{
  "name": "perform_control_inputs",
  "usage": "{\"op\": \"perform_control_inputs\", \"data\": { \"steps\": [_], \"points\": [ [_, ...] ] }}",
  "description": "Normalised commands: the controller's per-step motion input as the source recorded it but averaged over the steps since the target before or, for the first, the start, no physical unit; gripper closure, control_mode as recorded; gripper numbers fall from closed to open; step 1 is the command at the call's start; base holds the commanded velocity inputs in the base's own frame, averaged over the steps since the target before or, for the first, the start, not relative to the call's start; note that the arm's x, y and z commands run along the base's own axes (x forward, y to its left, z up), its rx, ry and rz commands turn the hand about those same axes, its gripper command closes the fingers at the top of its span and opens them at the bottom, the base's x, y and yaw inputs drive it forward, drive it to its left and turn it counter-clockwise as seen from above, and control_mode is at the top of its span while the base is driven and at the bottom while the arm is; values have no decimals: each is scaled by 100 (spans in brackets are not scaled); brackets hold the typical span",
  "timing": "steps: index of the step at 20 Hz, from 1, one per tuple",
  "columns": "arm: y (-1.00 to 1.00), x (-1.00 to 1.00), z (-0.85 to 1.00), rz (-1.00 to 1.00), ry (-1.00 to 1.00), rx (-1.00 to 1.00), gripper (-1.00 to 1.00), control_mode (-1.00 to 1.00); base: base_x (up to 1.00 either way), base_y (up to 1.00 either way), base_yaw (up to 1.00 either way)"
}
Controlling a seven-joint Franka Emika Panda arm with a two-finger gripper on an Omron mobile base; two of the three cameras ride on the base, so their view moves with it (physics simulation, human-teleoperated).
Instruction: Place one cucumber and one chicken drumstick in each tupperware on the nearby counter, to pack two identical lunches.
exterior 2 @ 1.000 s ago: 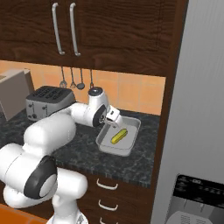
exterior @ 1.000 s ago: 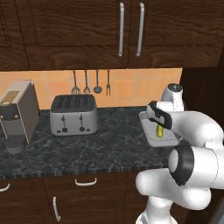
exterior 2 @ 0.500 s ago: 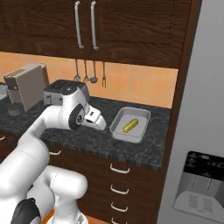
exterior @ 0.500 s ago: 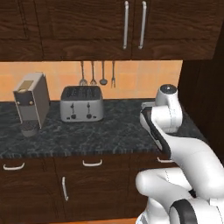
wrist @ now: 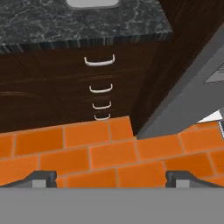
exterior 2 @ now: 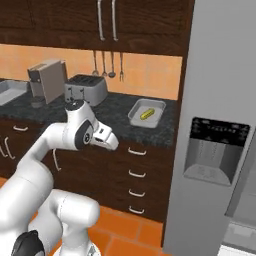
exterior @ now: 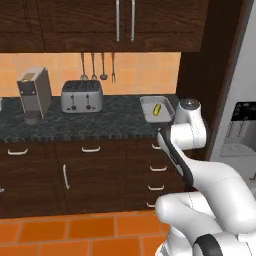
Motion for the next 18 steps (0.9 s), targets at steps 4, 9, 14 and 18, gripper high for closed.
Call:
{"op": "perform_control_inputs", "data": {
  "steps": [4,9,14,18],
  "points": [
    [0,0,0,0,0,0,-100,100,-64,-100,-15],
    [0,0,0,0,0,0,-100,100,-17,-100,-6],
    [0,0,0,0,0,0,-100,100,4,-100,-4],
    [0,0,0,0,0,0,-100,100,9,-100,-3]
  ]
}}
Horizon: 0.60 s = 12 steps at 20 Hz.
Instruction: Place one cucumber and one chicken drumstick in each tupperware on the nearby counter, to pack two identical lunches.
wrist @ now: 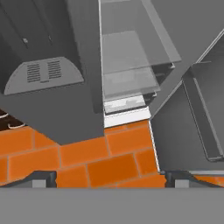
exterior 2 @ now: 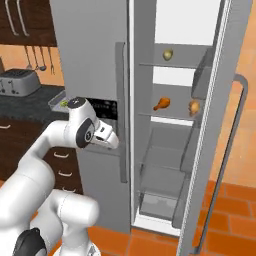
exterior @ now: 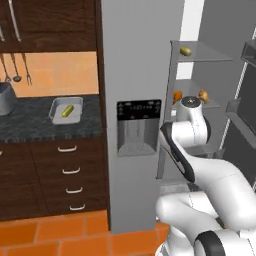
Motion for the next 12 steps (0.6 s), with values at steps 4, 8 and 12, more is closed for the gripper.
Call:
{"op": "perform_control_inputs", "data": {
  "steps": [4,8,12],
  "points": [
    [0,0,0,0,0,0,-100,100,76,-97,0],
    [0,0,0,0,0,0,-100,100,68,-48,0],
    [0,0,0,0,0,0,-100,100,13,-73,0]
  ]
}}
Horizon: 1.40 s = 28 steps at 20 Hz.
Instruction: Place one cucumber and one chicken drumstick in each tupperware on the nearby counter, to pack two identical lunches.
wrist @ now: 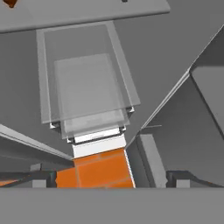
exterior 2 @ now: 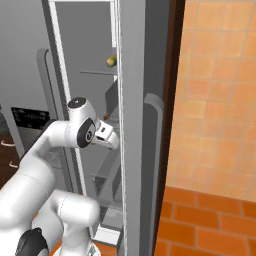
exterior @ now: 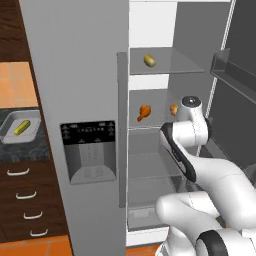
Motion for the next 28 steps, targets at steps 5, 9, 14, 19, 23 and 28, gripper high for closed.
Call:
{"op": "perform_control_inputs", "data": {
  "steps": [5,9,14,19,23,28],
  "points": [
    [6,54,80,11,-18,2,-100,-100,3,-7,2],
    [17,97,86,18,-16,17,-100,-100,0,0,0],
    [5,94,-1,18,-20,17,-100,-100,0,0,0],
    [60,67,-14,6,-15,-12,-100,-100,0,0,0],
    [29,74,-8,0,10,-2,-100,-100,0,0,0],
    [-31,37,-27,-8,6,7,-100,-100,0,0,0]
  ]
}}
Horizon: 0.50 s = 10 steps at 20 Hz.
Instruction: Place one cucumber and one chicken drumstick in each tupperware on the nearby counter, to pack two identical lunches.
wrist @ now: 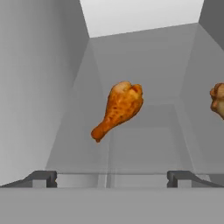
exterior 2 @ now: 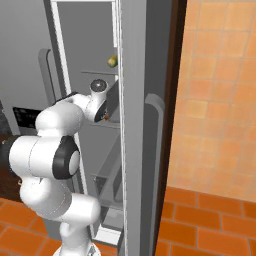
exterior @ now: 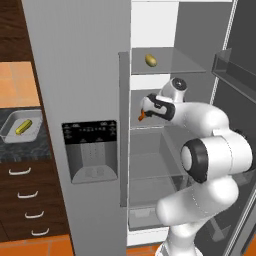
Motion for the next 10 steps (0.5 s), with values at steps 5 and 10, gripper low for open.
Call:
{"op": "perform_control_inputs", "data": {
  "steps": [5,10],
  "points": [
    [-13,26,-28,-5,1,7,-100,-100,0,0,0],
    [-11,59,-26,-10,10,3,-100,-100,0,0,0]
  ]
}}
